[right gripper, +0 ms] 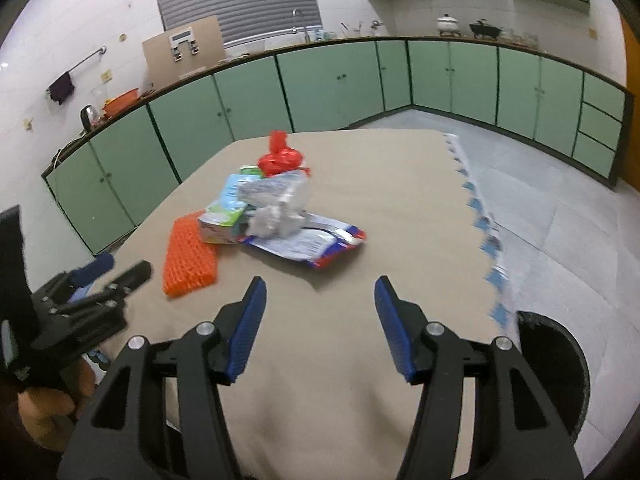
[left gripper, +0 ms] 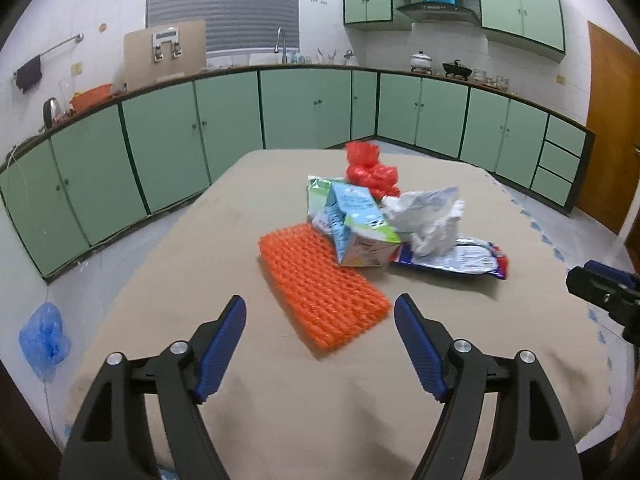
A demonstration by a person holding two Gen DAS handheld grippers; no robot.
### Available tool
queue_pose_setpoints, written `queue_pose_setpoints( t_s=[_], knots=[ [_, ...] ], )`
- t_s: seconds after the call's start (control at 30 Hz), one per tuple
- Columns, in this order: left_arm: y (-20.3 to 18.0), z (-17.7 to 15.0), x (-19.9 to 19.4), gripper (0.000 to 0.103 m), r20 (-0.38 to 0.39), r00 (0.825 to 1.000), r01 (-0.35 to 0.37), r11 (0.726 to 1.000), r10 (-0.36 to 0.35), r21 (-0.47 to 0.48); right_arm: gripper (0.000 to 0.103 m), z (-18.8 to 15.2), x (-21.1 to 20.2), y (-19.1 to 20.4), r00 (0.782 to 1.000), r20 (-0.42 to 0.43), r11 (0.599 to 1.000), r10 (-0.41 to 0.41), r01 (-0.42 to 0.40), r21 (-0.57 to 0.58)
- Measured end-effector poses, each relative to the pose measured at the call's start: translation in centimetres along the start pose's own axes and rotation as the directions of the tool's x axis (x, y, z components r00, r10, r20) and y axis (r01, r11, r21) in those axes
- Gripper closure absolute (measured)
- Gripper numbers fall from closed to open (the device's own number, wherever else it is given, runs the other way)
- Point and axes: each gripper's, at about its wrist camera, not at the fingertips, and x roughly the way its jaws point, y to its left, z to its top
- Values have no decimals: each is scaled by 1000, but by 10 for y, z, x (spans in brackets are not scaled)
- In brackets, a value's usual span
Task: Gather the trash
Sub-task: 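Return to the table and grasp the orange foam mesh sleeve with the left tool, then grasp the white-and-green milk carton with the right tool while the left tool holds the sleeve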
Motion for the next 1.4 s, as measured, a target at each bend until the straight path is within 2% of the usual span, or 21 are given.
queue_pose_setpoints(
  t_s=[0.17, 0.33, 0.4, 0.47, 0.53, 0.67, 0.9, 1.13, 1.4],
  knots=[
    [5, -4, 27, 28, -40, 999, 21, 1000, -21, -6, 48, 2, 16, 13, 1000, -9, 1000, 2, -2, -10],
    [7, -7, 56, 29, -122, 992, 23, 1000, -23, -1, 48, -1, 31, 24, 1000, -20, 1000, 6, -6, -8],
    [6, -10, 67, 46, -155, 988, 25, 1000, -23, 11, 48, -1, 36, 28, 1000, -28, 1000, 12, -13, -12],
    [7, -10, 67, 80, -153, 987, 55, 998, -53, 8, 48, 0, 41, 34, 999, -32, 1000, 18, -18, -21],
    [7, -9, 64, 92, -143, 988, 62, 998, -60, 13, 48, 2, 44, 40, 999, -34, 999, 27, -28, -28],
    [16, -11, 49, 94, -114, 991, 72, 997, -71, -1, 48, 7, 47, 48, 999, -31, 999, 39, -40, -34],
    [37, -6, 6, 94, 18, 999, 31, 1000, -31, -6, 48, 16, 50, 65, 997, -20, 997, 70, -71, -40],
    [59, 11, 13, 94, 59, 998, 20, 1000, -19, -13, 48, 28, 62, 90, 995, -4, 995, 97, -97, -38],
    [77, 17, 26, 94, 78, 997, 25, 1000, -24, -1, 49, 36, 91, 107, 998, -2, 997, 71, -71, -28]
  ],
)
